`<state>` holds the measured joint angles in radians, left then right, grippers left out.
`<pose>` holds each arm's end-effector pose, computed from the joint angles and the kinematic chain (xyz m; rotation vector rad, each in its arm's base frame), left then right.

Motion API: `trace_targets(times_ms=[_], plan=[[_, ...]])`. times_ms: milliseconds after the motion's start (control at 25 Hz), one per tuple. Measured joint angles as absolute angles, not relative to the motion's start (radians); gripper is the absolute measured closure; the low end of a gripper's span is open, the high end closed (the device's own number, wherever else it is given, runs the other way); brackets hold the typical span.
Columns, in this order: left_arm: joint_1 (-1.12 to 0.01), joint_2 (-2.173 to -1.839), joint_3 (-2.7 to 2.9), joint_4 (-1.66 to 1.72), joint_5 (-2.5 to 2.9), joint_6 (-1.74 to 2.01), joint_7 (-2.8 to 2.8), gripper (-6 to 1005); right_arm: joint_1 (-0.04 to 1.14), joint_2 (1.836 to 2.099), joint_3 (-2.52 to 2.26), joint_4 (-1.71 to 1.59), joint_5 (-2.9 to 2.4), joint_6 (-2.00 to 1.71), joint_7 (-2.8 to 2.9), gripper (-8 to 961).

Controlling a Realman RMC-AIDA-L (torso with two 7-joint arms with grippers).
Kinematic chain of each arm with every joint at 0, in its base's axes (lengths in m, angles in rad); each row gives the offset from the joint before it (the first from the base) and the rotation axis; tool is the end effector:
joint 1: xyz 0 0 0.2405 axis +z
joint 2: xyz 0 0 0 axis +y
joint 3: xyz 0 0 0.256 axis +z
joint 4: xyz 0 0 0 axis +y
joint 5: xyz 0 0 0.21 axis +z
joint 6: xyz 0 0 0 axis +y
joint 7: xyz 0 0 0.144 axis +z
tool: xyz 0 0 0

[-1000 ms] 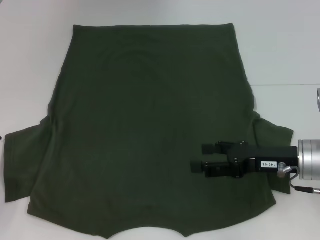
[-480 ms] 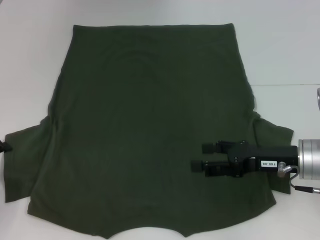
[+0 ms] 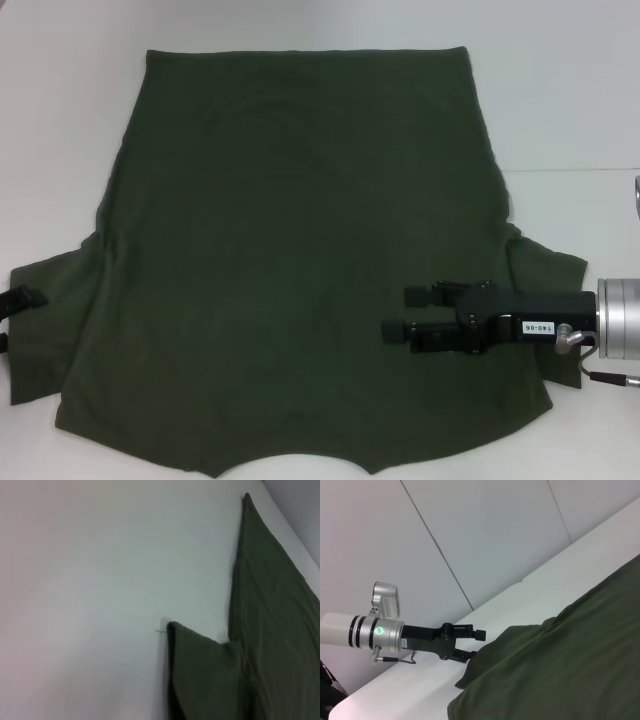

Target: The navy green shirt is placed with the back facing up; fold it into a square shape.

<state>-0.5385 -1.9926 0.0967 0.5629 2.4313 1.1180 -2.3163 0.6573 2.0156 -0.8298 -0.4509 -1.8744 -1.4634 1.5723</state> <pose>-0.3952 0.3410 0.0692 -1.4677 -1.9088 -0.7057 0.2374 0.3554 -0.0196 -2.7567 0.9249 0.7592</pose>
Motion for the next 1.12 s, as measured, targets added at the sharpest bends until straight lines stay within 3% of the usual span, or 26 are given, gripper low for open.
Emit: trace_targets(times_ms=[1120], plan=[[-0.575,-1.985,0.123,0.529,2.434,1.156,-2.319,107,0.656,2.017,-0.825,-0.451,-1.873,-1.471,1.572,29]])
